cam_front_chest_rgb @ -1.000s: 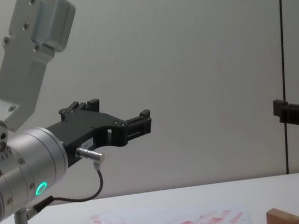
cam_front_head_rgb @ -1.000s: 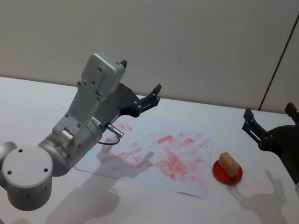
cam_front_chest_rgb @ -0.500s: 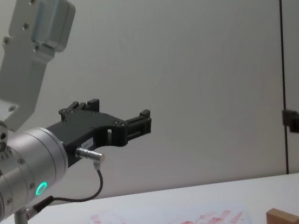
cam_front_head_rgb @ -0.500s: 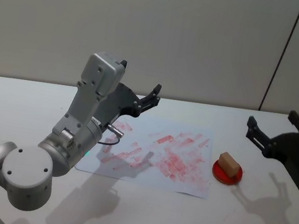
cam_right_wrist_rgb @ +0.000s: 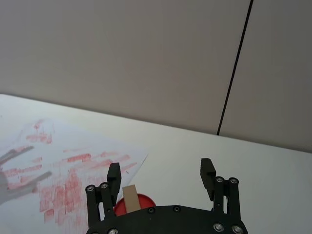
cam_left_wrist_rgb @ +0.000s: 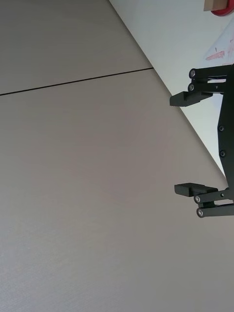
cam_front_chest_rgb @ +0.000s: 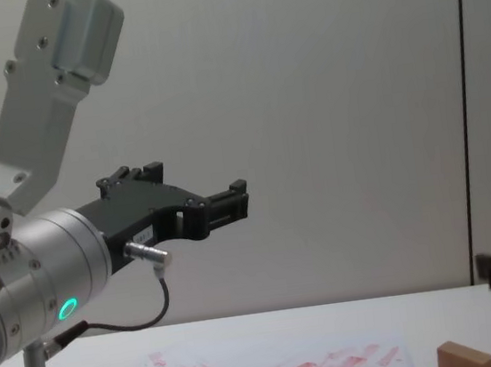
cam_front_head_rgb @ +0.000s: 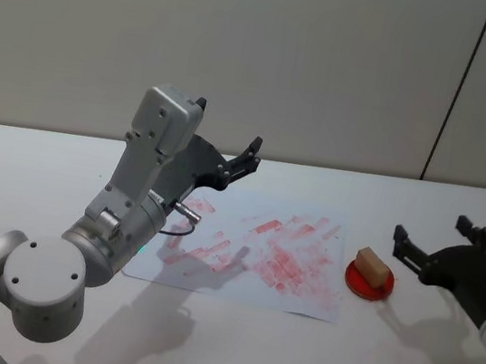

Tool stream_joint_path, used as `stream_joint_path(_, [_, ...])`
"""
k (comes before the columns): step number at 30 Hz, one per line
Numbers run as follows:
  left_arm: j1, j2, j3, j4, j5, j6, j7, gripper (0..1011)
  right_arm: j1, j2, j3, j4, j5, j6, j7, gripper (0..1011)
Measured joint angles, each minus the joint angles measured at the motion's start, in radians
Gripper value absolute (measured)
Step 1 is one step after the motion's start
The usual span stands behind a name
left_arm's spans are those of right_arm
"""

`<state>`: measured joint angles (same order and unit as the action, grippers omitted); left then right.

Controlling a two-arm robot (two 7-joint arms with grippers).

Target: Use the one hand to pick up the stamp and affix it onto the A4 paper.

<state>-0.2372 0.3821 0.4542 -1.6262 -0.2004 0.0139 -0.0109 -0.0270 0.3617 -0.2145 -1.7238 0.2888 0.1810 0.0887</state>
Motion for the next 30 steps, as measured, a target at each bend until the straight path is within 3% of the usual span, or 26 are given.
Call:
stream_joint_path(13, [0.0,0.0,0.0,0.0,0.0,0.0,0.0,1001,0.086,-0.056,-0.037,0.132,-0.083,0.067,0.072,1001])
stream_joint_path(30, [0.0,0.0,0.0,0.0,0.0,0.0,0.0,1001,0.154,-0.106,-0.074,0.258,-0.173,0.092,0.115,1001])
